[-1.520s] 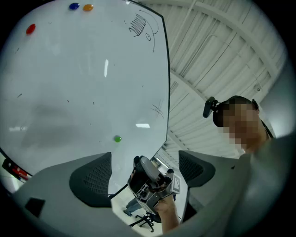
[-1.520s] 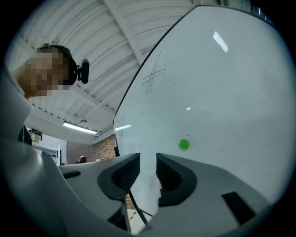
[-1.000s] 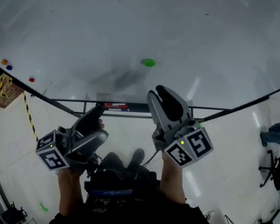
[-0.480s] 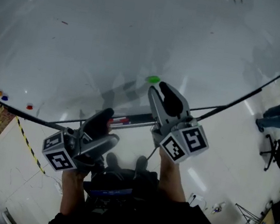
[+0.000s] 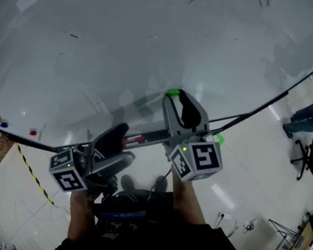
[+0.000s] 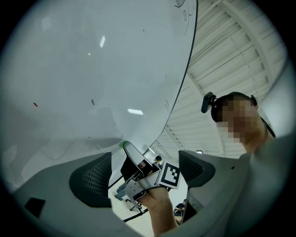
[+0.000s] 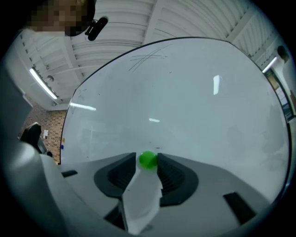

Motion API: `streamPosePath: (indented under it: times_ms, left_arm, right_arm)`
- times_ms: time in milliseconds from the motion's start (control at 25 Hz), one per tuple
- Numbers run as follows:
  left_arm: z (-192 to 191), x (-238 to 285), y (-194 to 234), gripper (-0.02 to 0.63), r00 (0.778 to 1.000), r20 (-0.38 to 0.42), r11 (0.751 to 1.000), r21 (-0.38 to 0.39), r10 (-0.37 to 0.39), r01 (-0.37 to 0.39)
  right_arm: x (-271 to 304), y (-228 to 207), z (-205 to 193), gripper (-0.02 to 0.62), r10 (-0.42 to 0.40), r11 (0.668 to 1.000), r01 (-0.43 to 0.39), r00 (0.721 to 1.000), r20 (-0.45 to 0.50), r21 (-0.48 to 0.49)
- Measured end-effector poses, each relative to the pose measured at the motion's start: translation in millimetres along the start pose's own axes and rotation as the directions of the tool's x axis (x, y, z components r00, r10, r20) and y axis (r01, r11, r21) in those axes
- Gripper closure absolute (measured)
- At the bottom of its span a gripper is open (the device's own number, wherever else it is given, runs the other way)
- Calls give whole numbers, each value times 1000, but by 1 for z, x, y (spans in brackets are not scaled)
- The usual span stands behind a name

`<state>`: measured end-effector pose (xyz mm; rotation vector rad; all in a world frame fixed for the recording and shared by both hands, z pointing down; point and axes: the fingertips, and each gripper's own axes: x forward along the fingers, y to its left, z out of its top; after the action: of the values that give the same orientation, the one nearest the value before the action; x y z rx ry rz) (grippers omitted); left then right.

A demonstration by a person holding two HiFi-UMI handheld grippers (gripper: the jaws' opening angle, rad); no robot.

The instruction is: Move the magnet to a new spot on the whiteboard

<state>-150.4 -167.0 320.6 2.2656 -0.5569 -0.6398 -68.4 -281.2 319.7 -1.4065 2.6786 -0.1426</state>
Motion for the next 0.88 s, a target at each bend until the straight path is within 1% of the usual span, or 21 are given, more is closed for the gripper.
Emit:
streamPosePath:
  times_ms: [160, 240, 280, 400, 520, 680, 880]
  left_arm:
    - [-1, 1, -2, 161, 1000, 2, 1000, -14, -16, 16]
    - [-1, 2, -3, 161, 1000, 4, 1000, -14, -18, 18]
    - [-1, 1, -3, 161, 1000, 3, 1000, -14, -17, 17]
    - [-2, 1, -3, 161, 1000, -2, 1000, -11, -13, 13]
    - [-3, 2, -4, 161, 1000, -1, 1000, -7, -8, 8]
    - [-5, 3, -7, 161, 1000, 10, 1000, -6, -10, 10]
    - [-6, 2, -10, 161, 1000, 22, 1000, -7, -5, 5]
  right_arm:
    - [2, -1, 1, 443, -72, 994, 71, 997, -4, -79]
    - [3, 0, 2, 445, -78, 992, 77, 997, 1, -99]
    - [2, -1, 1, 446, -68, 994, 68, 998, 3, -86]
    - [-1, -3, 0, 451, -14, 1000, 14, 1000, 7, -4]
    - [-2, -5, 0, 457, 36, 997, -37, 999, 17, 62]
    - [-2, -6, -1, 460, 73, 992, -75, 997, 19, 97]
    - [-5, -6, -2, 471, 96, 988, -97, 995, 21, 118]
